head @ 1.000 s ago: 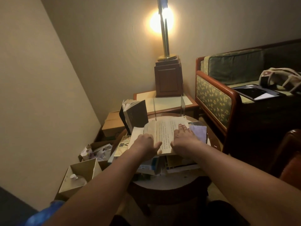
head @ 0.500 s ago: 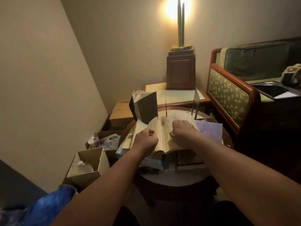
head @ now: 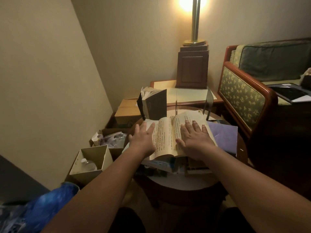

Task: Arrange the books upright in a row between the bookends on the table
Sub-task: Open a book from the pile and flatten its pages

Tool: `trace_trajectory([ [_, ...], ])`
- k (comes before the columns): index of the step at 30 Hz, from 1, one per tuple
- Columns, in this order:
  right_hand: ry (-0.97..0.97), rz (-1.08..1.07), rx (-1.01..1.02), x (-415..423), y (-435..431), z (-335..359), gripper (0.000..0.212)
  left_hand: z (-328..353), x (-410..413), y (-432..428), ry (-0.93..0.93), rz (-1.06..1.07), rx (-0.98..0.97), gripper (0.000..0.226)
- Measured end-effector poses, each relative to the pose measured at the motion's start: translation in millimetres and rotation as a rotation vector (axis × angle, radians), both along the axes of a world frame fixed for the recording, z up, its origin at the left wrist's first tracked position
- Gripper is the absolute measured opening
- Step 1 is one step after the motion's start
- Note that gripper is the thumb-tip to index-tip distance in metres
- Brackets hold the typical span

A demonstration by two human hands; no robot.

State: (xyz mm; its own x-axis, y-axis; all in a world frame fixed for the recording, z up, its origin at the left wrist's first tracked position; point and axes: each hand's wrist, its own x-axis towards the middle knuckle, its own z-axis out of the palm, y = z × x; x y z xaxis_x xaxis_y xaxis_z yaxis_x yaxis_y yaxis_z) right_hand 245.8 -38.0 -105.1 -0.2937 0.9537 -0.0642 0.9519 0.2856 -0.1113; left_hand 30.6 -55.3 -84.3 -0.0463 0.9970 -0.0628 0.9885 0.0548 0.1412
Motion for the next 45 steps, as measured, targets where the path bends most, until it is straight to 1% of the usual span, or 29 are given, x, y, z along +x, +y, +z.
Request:
trace_trajectory([
  [1,-0.002,-0.001,0.002,0.0,0.3,-1.1,0.077,-1.0,2.1,3.4,0.085,-0.082,0.002,0.103],
  [2,-0.004,-0.002,0.004,0.0,0.6,-2.0,0.077,-1.2,5.8,5.9,0.116,-0.164,-0.004,0.101],
  [3,-0.004,-0.002,0.004,0.1,1.1,-2.8,0.077,-3.5,10.2,8.4,0.085,-0.231,-0.031,0.097],
  [4,-0.006,-0.001,0.004,0.0,1.3,-2.8,0.077,-5.9,14.6,7.8,-0.029,-0.256,-0.079,0.090],
  [5,-0.012,0.000,0.005,-0.2,1.2,-2.5,0.077,-7.9,18.2,7.3,-0.190,-0.226,-0.137,0.081],
  [6,-0.023,0.001,0.007,-0.6,1.3,-2.2,0.077,-12.3,20.0,8.8,-0.284,-0.208,-0.158,0.069],
  [7,-0.033,0.001,0.008,-1.0,1.4,-1.7,0.077,-17.1,21.4,11.9,-0.336,-0.189,-0.177,0.060],
  [8,-0.041,0.001,0.007,-1.5,1.9,-1.9,0.077,-20.8,23.1,15.3,-0.317,-0.175,-0.197,0.057],
  [10,-0.049,0.003,0.011,-1.8,2.7,-2.5,0.077,-27.7,27.0,23.7,-0.207,-0.136,-0.237,0.062],
  [11,-0.053,0.008,0.015,-2.3,2.4,-3.4,0.077,-31.6,28.1,29.3,-0.140,-0.144,-0.230,0.067],
  [12,-0.054,0.011,0.018,-3.3,2.1,-4.3,0.077,-35.2,28.5,34.4,-0.110,-0.132,-0.227,0.069],
  [17,-0.088,0.007,0.018,-6.9,1.1,-5.1,0.076,-45.0,26.4,58.5,-0.132,0.001,-0.215,0.063],
  [24,-0.106,-0.001,-0.004,-6.1,2.2,-4.1,0.076,-44.5,20.7,85.4,-0.077,0.059,-0.179,0.062],
  [27,-0.117,-0.005,0.000,-6.5,2.7,-4.9,0.077,-45.8,20.4,84.8,-0.072,0.035,-0.149,0.061],
  [32,-0.112,-0.010,0.004,-7.8,2.0,-5.6,0.076,-50.2,11.0,70.9,-0.051,-0.046,-0.132,0.060],
  [37,-0.105,0.004,0.015,-8.1,-1.6,-2.0,0.075,-53.9,-1.9,38.1,-0.052,-0.072,-0.104,0.063],
  [41,-0.104,0.005,0.042,-7.4,-0.4,-7.3,0.075,-59.3,-10.8,8.9,-0.070,-0.052,-0.084,0.066],
  [45,-0.097,0.013,0.063,-6.6,1.3,-12.2,0.076,-69.0,-19.7,-21.1,-0.111,0.008,-0.019,0.069],
])
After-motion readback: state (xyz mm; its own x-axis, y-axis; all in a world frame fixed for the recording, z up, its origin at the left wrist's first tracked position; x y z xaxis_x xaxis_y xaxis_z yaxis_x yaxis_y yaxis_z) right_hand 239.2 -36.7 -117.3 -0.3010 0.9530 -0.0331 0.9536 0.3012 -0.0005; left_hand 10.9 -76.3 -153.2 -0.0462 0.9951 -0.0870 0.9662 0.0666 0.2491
